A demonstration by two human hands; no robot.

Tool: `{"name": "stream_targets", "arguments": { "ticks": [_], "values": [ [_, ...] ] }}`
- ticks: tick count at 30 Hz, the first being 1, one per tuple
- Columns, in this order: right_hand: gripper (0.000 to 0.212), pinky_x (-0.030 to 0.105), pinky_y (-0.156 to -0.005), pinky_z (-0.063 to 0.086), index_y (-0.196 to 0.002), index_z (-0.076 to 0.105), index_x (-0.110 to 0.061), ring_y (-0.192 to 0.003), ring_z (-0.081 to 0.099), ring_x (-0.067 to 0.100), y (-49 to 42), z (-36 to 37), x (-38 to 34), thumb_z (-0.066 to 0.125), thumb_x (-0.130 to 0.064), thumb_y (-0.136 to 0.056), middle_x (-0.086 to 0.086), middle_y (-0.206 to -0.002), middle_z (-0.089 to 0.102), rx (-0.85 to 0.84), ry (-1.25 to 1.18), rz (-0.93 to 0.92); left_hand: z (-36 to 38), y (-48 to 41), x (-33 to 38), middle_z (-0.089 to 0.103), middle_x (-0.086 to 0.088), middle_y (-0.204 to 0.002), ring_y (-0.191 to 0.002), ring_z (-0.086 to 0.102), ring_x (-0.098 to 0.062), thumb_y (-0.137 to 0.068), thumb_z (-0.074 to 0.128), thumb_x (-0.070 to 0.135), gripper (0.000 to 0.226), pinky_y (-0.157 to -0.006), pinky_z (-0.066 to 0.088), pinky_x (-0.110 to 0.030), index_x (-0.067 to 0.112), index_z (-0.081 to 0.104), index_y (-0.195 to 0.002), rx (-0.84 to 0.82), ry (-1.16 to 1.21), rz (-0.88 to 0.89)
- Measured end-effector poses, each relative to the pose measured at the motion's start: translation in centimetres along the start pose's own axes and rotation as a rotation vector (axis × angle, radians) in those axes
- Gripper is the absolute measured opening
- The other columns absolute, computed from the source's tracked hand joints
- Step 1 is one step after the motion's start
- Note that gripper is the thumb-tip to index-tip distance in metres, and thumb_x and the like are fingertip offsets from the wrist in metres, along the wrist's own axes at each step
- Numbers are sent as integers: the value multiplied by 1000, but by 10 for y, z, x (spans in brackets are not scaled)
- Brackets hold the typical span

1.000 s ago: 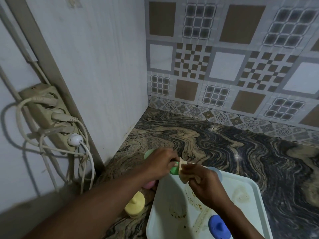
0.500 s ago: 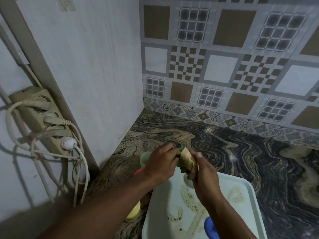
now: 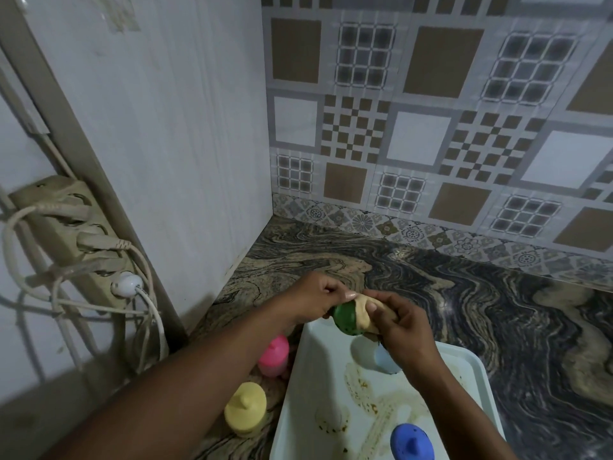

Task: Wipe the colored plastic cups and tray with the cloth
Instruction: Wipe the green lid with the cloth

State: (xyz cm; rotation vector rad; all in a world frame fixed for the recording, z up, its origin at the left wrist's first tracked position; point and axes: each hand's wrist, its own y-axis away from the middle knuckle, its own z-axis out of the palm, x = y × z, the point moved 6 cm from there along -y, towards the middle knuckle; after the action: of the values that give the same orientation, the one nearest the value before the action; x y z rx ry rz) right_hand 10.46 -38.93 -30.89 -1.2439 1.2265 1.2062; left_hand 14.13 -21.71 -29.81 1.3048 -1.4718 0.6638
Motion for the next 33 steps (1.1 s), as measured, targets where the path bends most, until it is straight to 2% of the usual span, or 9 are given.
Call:
{"name": "stream_targets", "arguments": {
  "ticks": [7,10,14,18,20,22,26,29,33],
  "values": [
    [19,31,-62,51,-113,70,-8,-81,68,28,6,-41,28,56,-14,-102,16,-95,73,504,-113,103,0,1,-3,71,-12,-81,-65,63,-15,-93,71,15,4,-59,55,-25,13,71,-89,72,147,-33],
    [31,29,-74,58,-118,70,-17,-94,71,12,11,-27,0,55,1,-98,1,-107,74,346,131,-178,-1,-1,-8,68,-6,-76,-63,63,-12,-97,64,10,11,-58,55,-24,12,64,-86,60,295,-72],
    [43,11,-97,45,-127,70,-15,-121,57,1,27,9,-14,52,6,-94,-6,-131,64,96,614,-565,-3,0,-6,69,-2,-75,-69,64,-14,-98,59,6,16,-71,54,-30,11,65,-85,67,344,-27],
    [43,12,-84,52,-118,74,-23,-104,69,12,25,-4,-5,54,5,-91,-8,-119,70,24,703,-541,-12,8,-14,68,-7,-82,-72,66,-15,-99,59,6,15,-64,57,-28,10,65,-86,129,419,-35],
    [53,20,-76,57,-115,73,-32,-93,72,12,20,-14,-6,56,12,-90,-9,-109,74,145,506,-412,-10,6,-14,67,-12,-88,-78,66,-22,-99,57,7,14,-64,58,-31,10,62,-87,131,541,-46],
    [43,25,-78,59,-119,72,-28,-97,73,13,14,-12,-8,56,5,-97,-5,-110,76,237,209,-271,-1,5,-9,66,-15,-93,-82,66,-26,-100,56,7,9,-66,57,-31,8,61,-92,113,597,-36],
    [31,16,-80,57,-122,70,-20,-100,71,4,17,14,-14,59,-2,-99,-8,-113,73,235,-38,-212,14,6,-3,68,-17,-95,-83,69,-26,-101,54,8,9,-76,59,-36,5,62,-97,89,693,-42],
    [39,18,-83,58,-113,71,-26,-102,72,8,15,12,-11,59,7,-95,-3,-112,75,230,26,-226,15,9,-5,73,-18,-101,-91,71,-29,-100,58,23,21,-82,58,-41,6,70,-104,18,676,-126],
    [42,25,-88,55,-118,74,-21,-107,68,7,19,11,-20,62,9,-92,-10,-115,73,163,438,-526,6,6,-4,72,-23,-105,-94,70,-30,-99,59,17,22,-88,59,-41,-1,71,-107,6,588,-121]
  ]
}}
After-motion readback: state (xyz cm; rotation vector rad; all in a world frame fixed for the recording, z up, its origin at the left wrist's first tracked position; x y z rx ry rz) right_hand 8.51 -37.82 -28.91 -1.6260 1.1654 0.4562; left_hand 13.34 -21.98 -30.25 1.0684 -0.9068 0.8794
